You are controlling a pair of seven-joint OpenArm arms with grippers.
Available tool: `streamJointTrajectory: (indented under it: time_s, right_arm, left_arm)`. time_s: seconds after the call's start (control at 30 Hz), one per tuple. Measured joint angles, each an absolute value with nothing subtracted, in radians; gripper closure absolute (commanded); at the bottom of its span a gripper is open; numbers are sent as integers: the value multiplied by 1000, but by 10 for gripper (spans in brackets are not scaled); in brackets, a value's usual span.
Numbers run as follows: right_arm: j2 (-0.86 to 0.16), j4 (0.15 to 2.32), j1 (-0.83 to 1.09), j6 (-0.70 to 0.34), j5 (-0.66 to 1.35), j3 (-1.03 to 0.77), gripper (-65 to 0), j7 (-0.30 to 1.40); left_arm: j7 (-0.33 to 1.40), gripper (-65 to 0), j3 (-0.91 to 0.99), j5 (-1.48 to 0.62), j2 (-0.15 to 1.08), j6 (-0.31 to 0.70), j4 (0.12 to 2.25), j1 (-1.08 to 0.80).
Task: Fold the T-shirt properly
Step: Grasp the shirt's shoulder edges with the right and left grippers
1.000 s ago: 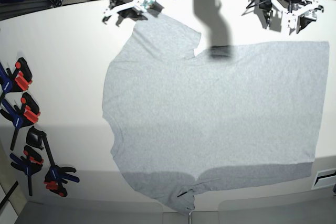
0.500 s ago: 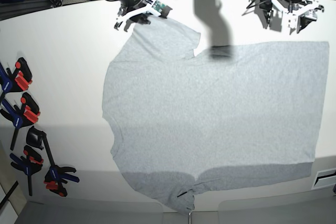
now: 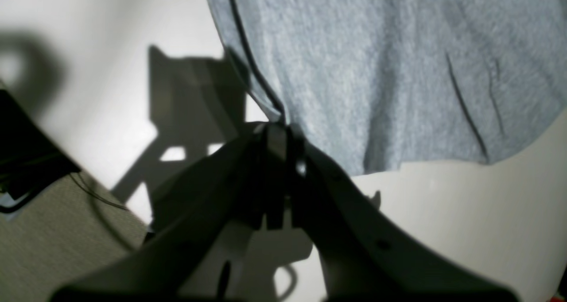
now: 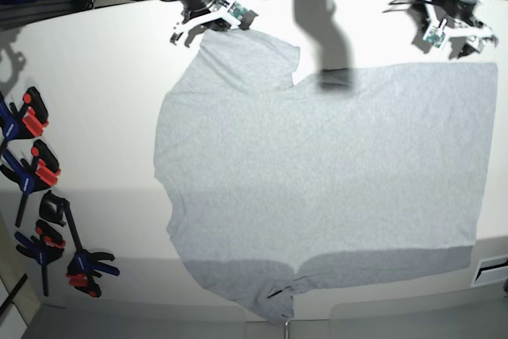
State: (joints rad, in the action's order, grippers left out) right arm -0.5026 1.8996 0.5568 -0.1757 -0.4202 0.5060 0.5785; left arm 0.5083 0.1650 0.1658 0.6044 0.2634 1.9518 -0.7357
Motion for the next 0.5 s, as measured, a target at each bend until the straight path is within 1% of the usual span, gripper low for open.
streamJointTrajectory:
  time_s: [0.03, 0.1, 0.17, 0.33, 0.5]
  right_arm:
    - [-502, 1900, 556, -175, -421, 506, 0, 580]
    - [-502, 1900, 554, -176, -420, 507, 0, 580]
    - [-502, 1900, 554, -175, -420, 507, 0, 581]
    - [-499, 1900, 556, -175, -423, 506, 0, 585]
    - [-499, 1900, 554, -175, -420, 506, 0, 585]
  left_arm:
    - [492, -441, 164, 167, 630, 302, 1909, -717]
    - [464, -440, 161, 159, 669, 326, 1831, -681]
    - [414, -440, 158, 157, 708, 331, 1758, -646]
    - [417, -440, 164, 182, 763, 316, 1590, -534]
    - [365, -440, 141, 181, 813, 315, 1493, -531]
